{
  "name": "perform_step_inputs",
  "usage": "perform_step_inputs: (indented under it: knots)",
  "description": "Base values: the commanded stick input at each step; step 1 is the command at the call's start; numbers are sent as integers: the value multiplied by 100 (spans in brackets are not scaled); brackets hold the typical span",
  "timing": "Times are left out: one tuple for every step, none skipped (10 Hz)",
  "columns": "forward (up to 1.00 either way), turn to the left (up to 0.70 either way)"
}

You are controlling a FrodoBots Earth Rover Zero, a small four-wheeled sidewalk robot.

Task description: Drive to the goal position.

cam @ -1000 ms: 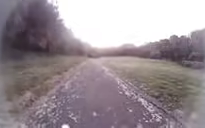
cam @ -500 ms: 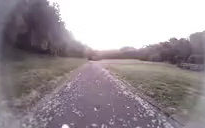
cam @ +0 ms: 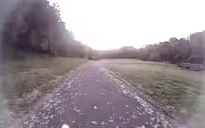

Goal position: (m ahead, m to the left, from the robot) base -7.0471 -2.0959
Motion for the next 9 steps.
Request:
perform_step_inputs:
  knots:
    - [0,-50]
    - [0,-50]
    - [0,-50]
    - [0,-50]
    - [0,-50]
    - [0,-50]
    - [0,-50]
    - [0,-50]
    - [0,-50]
